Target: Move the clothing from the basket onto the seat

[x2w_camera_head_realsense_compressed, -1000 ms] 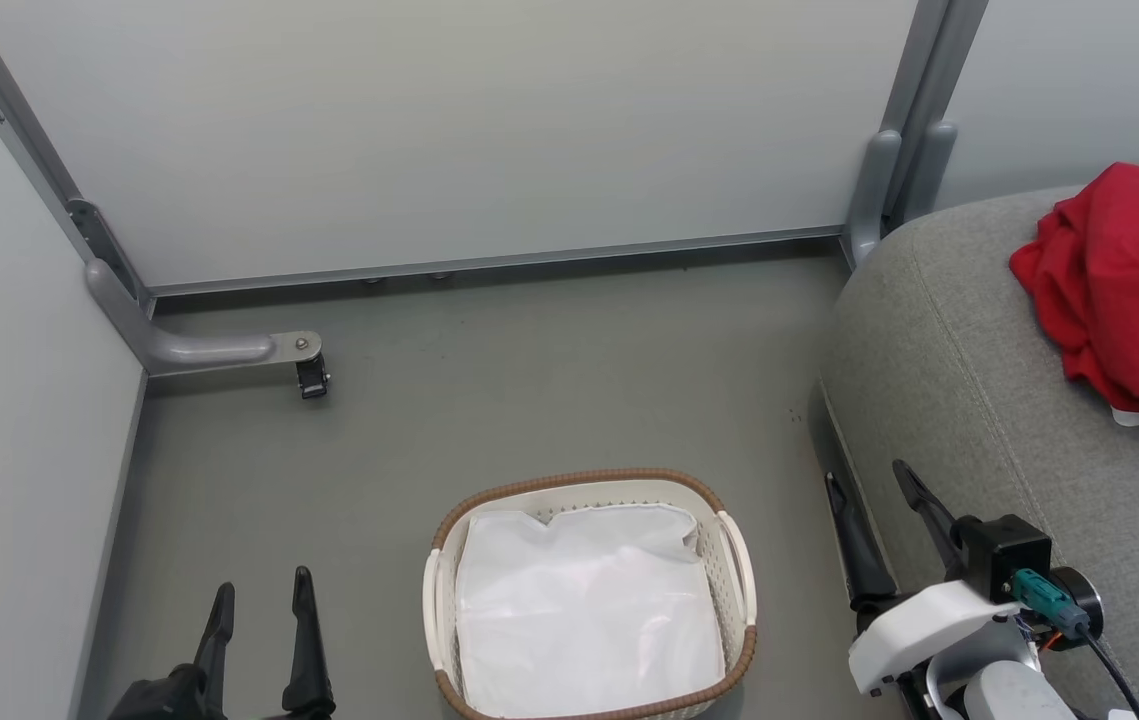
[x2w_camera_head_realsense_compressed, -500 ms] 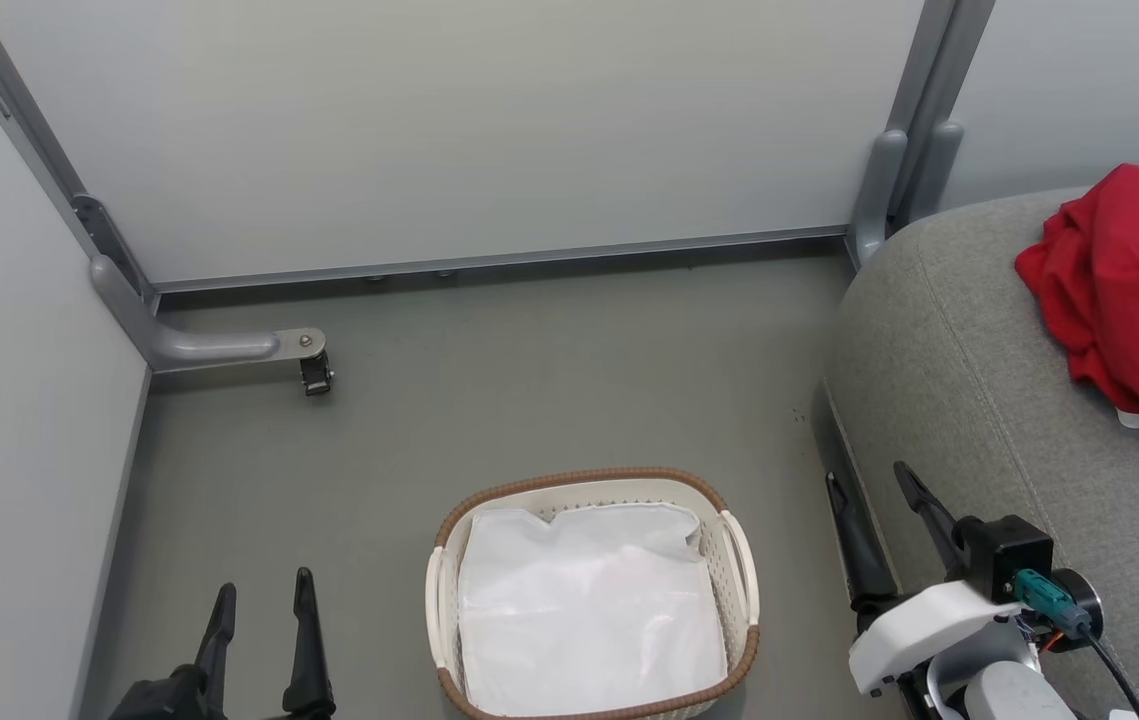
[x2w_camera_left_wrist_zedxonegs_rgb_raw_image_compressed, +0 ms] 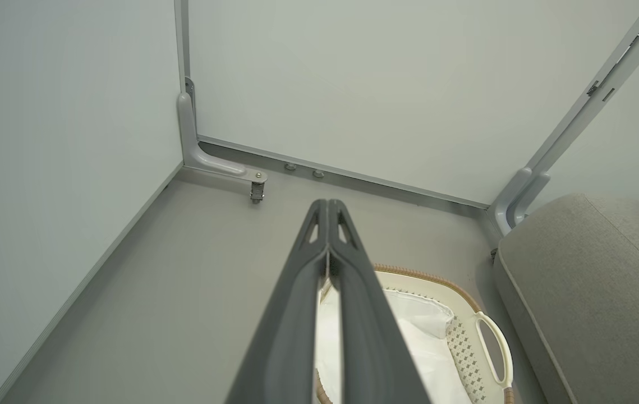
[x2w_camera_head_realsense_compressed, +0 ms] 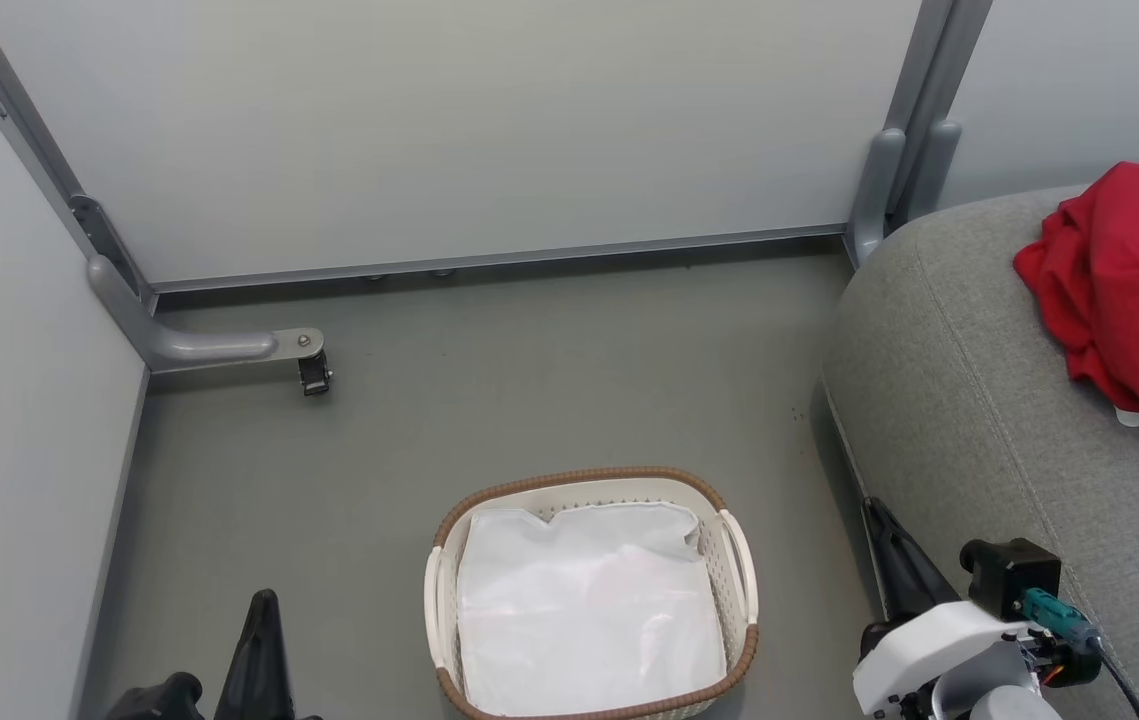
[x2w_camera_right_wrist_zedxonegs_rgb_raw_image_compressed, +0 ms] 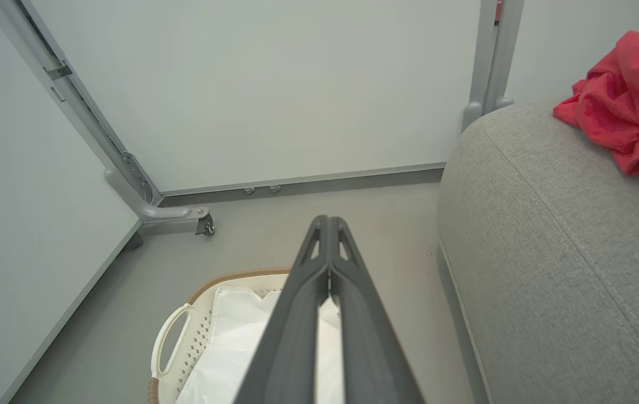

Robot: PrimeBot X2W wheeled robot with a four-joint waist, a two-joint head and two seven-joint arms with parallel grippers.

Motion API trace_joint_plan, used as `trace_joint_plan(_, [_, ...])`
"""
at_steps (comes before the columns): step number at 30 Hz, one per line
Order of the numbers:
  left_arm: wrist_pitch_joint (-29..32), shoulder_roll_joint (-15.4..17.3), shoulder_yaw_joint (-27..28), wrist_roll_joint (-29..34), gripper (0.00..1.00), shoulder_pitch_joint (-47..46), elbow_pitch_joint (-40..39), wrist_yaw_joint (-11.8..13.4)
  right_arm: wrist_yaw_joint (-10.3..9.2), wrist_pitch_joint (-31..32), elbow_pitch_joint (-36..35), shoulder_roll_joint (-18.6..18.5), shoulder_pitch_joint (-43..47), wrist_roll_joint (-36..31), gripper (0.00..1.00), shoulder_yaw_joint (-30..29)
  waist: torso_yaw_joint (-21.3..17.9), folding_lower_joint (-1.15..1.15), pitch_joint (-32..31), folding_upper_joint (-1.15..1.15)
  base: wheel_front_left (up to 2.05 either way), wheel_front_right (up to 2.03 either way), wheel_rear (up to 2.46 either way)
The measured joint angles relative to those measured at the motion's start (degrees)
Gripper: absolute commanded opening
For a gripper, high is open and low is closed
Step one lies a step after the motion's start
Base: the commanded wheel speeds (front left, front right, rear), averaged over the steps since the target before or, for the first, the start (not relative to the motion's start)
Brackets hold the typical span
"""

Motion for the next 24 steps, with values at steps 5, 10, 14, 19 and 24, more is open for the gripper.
trace_joint_plan(5, [1.5,0.0,0.6,-4.9,0.00,-0.1,0.2,-0.3,0.00,1.4,-0.3,0.0,0.0,5.4,0.00,-0.8,-0.1,0.00,0.0,0.00,0.00,0.00,0.00])
trace_joint_plan(10, [2.6,0.0,1.3,-9.5,0.00,-0.8,0.4,-0.5,0.00,2.8,-0.7,0.0,0.0,10.5,0.00,-1.6,-0.1,0.00,0.0,0.00,0.00,0.00,0.00])
trace_joint_plan(14, [3.6,0.0,1.8,-13.1,0.00,-1.6,0.5,-0.8,0.00,3.8,-1.1,0.0,0.0,14.4,0.00,-2.2,-0.2,0.00,0.0,0.00,0.00,0.00,0.00])
trace_joint_plan(19, [5.0,0.0,2.4,-17.3,0.00,-2.4,0.7,-1.0,0.00,5.0,-1.5,-0.1,0.0,18.8,0.00,-3.0,-0.3,0.00,0.0,0.00,0.00,0.00,0.00])
trace_joint_plan(24, [6.0,0.0,3.0,-21.4,0.00,-3.2,0.8,-1.4,0.00,6.1,-1.9,-0.1,0.0,23.3,0.00,-3.7,-0.3,0.00,0.0,0.00,0.00,0.00,0.00])
